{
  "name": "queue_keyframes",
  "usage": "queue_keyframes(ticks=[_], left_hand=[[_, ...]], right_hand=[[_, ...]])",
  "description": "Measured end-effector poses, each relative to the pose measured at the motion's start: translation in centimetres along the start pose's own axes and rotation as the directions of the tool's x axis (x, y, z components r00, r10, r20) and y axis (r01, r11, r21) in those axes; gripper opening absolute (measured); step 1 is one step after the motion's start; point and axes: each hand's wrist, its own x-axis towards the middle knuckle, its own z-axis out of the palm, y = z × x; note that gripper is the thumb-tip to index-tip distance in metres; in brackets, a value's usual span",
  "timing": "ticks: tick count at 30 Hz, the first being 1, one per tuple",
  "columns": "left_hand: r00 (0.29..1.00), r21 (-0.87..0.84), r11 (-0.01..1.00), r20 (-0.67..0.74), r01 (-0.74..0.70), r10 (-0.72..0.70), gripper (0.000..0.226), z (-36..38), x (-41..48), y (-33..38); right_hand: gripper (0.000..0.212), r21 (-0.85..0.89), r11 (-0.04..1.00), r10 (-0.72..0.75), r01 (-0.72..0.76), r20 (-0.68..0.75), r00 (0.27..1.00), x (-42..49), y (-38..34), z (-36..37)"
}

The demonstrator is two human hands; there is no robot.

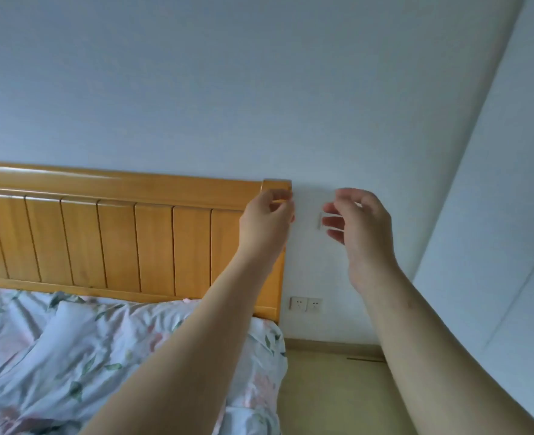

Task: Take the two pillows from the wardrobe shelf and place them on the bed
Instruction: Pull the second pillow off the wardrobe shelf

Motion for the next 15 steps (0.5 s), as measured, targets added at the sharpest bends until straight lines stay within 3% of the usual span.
queue_keyframes(ticks=[6, 10, 13, 15], left_hand=[[0.97, -0.126, 0.962, -0.004, -0.241, 0.242, 0.022, 1.5, -3.8, 10.6], [0.919, -0.256, 0.888, -0.001, -0.381, 0.394, 0.019, 3.8, -7.2, 16.4], [0.895, -0.305, 0.865, 0.08, -0.397, 0.439, 0.02, 7.9, -10.0, 19.0], [0.874, -0.286, 0.888, 0.23, -0.36, 0.428, 0.033, 11.3, -11.8, 19.6]], right_hand=[[0.019, 0.007, 0.957, -0.29, 0.291, -0.053, 0.956, -3.2, -10.0, -3.4], [0.021, -0.053, 0.864, -0.504, 0.501, -0.071, 0.861, -6.1, -15.9, -6.8], [0.023, -0.102, 0.784, -0.621, 0.612, -0.136, 0.772, -8.0, -19.0, -10.8], [0.019, -0.148, 0.746, -0.665, 0.649, -0.194, 0.721, -9.1, -20.4, -13.6]])
